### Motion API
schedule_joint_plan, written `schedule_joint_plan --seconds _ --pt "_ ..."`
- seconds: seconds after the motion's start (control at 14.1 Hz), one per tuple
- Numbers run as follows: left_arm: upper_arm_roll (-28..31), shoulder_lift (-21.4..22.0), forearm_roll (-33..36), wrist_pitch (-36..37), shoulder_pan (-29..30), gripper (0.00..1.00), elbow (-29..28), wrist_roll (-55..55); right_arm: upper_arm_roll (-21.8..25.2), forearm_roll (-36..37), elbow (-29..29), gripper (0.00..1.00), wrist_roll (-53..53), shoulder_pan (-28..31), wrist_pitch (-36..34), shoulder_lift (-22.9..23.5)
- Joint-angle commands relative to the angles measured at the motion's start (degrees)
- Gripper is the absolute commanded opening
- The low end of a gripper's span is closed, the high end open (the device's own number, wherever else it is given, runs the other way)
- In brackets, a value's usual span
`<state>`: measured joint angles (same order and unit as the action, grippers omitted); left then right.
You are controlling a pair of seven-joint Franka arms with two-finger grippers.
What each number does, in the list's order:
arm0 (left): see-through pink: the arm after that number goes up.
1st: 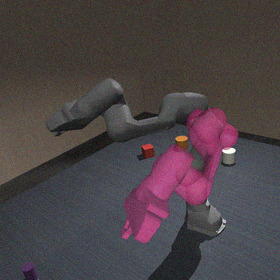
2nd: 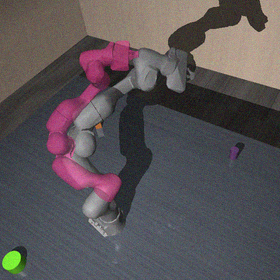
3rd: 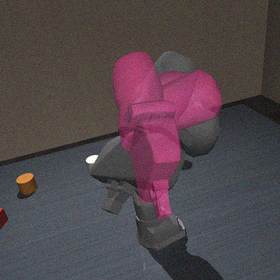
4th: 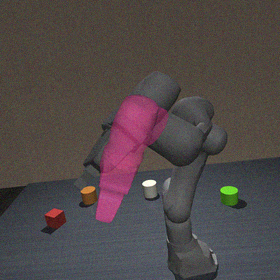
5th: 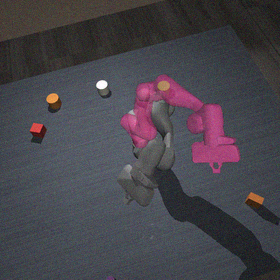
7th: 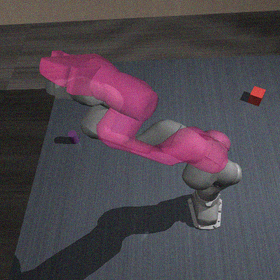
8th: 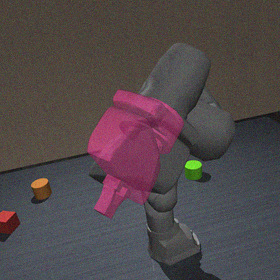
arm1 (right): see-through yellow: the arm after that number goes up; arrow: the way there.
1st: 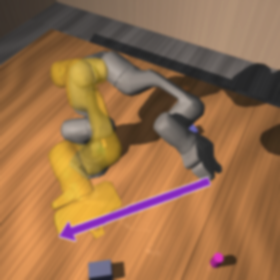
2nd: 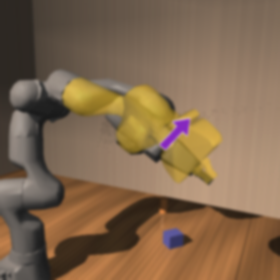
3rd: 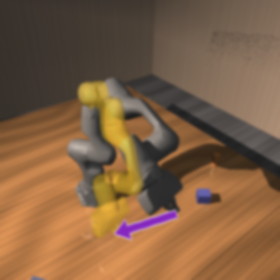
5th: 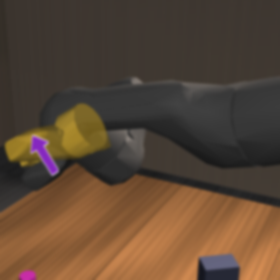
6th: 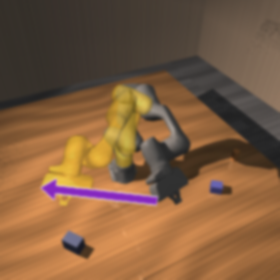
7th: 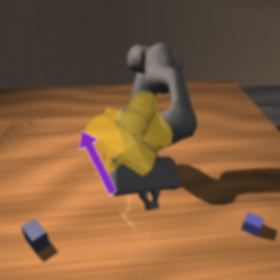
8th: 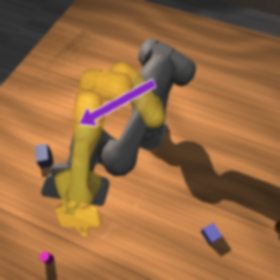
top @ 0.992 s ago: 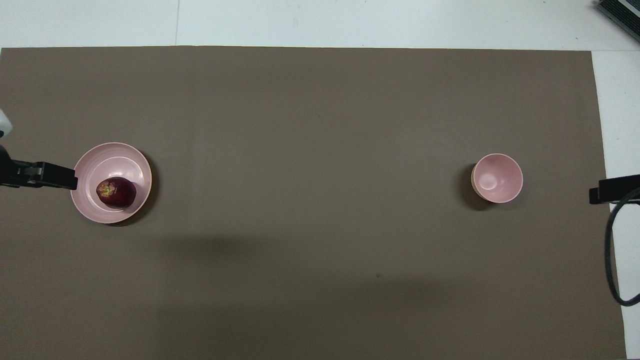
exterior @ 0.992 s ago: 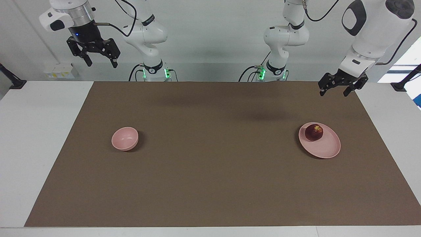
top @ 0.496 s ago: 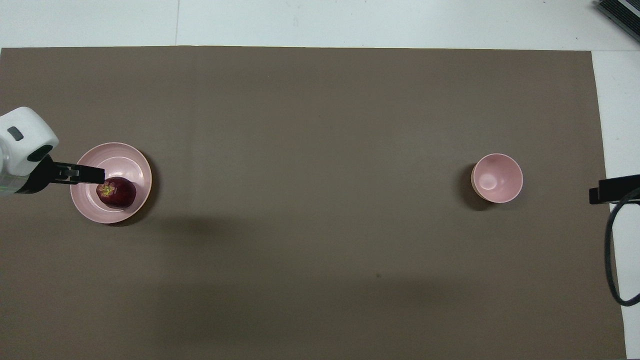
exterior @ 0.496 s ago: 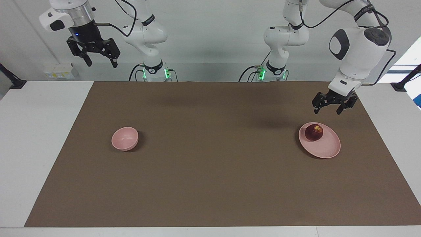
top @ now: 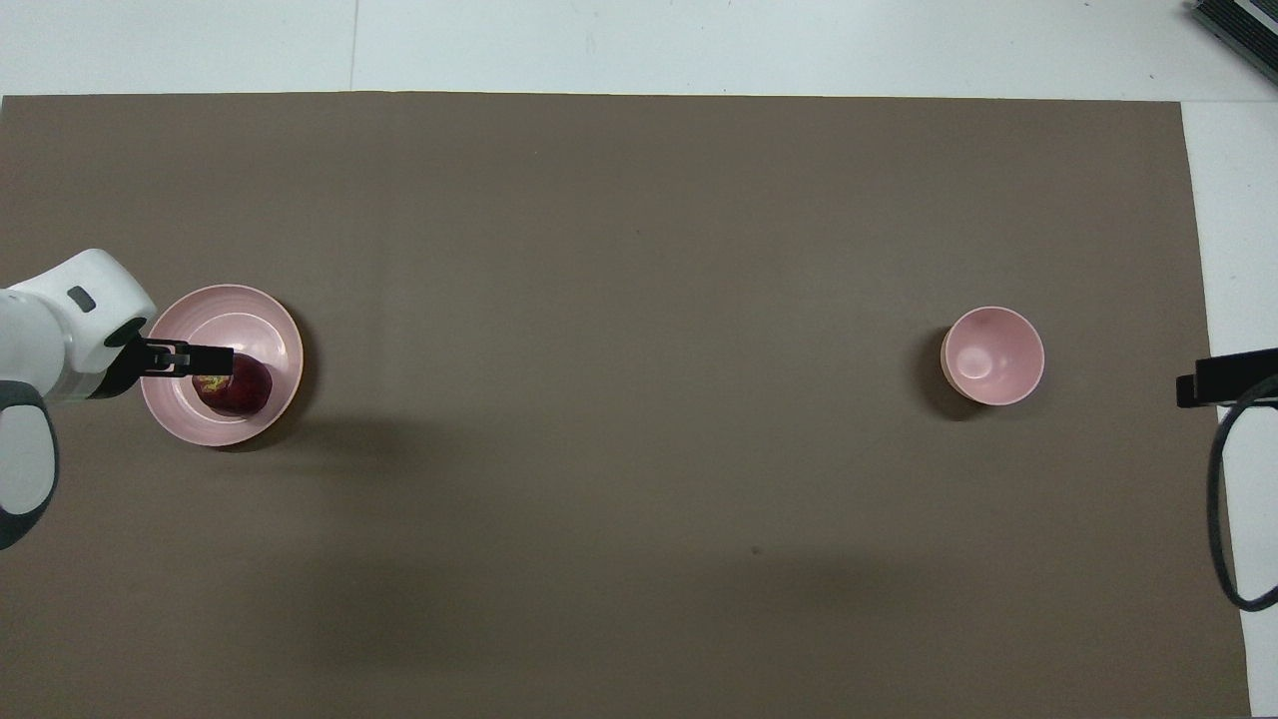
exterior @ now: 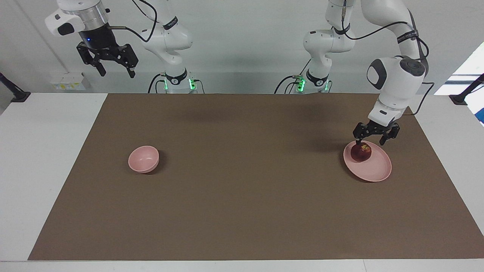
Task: Move apple from plate to bowl
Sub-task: 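Lower the left gripper over the plate and grasp the red apple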
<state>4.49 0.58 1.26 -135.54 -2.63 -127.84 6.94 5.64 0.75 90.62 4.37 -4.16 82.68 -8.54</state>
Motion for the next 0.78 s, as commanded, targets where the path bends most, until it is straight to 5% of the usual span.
schedule_joint_plan --seconds 0.0,0.35,0.5,0.57,0.64,0.71 --pt "-0.2 -1.8 0.6 -2.5 1.0 1.00 -1.4 0.8 0.6 -0.9 0.2 1.00 0.5 -0.4 0.2 -0.4" --pt "-0.2 -5.0 0.1 -5.2 1.6 0.94 -1.3 0.7 0.6 -0.9 0.2 1.00 0.5 -0.4 0.2 -0.4" --pt "-0.3 -5.1 -0.6 -4.8 1.5 0.81 -1.3 0.6 0.6 -0.9 0.2 1.00 0.5 -0.4 0.2 -0.4" --pt "-0.3 -5.1 -0.6 -4.7 1.3 0.53 -1.2 0.6 0.6 -0.9 0.2 1.00 0.5 -0.3 0.2 -0.5" --pt "-0.3 -5.2 -0.6 -4.6 1.2 0.09 -1.0 0.7 0.7 -0.9 0.2 1.00 0.1 -0.2 -0.2 -0.5" --pt "-0.3 -5.3 -0.6 -4.6 1.2 0.00 -0.5 0.8 0.5 -0.9 0.2 1.00 -0.2 -0.4 -0.8 -0.6"
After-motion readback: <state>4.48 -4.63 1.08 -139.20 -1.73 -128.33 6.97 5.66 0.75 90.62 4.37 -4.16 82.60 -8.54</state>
